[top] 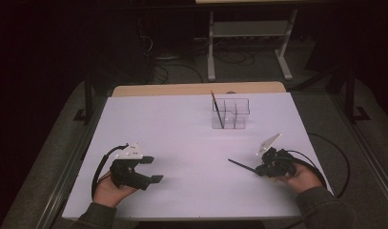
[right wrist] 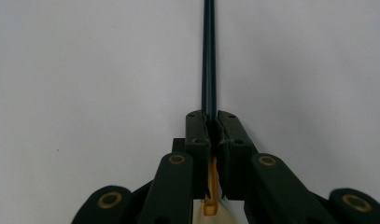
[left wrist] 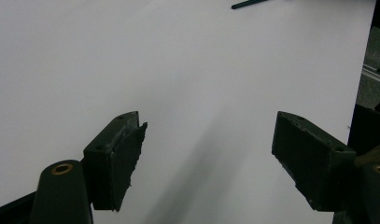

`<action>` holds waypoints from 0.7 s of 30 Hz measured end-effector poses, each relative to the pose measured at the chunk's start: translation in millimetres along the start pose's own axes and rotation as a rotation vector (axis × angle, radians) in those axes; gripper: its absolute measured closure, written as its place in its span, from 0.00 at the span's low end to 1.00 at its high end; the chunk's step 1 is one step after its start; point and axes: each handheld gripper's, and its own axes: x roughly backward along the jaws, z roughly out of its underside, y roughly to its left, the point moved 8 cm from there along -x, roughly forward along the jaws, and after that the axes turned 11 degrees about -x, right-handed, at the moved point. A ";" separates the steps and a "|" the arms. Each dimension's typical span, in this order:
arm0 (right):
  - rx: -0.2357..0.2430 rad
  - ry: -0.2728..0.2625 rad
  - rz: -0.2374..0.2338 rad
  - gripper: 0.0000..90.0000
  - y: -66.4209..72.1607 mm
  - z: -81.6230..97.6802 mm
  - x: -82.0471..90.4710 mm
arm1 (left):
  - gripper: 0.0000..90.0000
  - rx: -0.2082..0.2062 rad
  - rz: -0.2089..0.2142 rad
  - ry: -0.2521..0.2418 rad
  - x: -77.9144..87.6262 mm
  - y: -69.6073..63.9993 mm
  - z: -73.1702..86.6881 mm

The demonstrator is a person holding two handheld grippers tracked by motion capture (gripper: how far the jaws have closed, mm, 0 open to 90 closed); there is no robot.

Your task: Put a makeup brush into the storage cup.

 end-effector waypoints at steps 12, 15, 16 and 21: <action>-0.060 -0.024 -0.074 0.92 -5.2 -3.8 4.2 | 0.26 0.005 0.004 -0.005 -1.3 0.4 0.0; -0.055 -0.037 -0.085 0.92 -3.0 -7.0 8.7 | 0.26 -0.002 0.005 -0.006 -1.8 0.2 -1.3; -0.053 -0.044 -0.090 0.92 -1.7 -8.8 10.8 | 0.26 -0.004 0.007 -0.005 -2.0 -0.3 -1.7; -0.020 -0.066 -0.102 0.92 1.4 -16.3 16.5 | 0.27 -0.013 0.015 -0.003 -1.8 -2.5 -4.3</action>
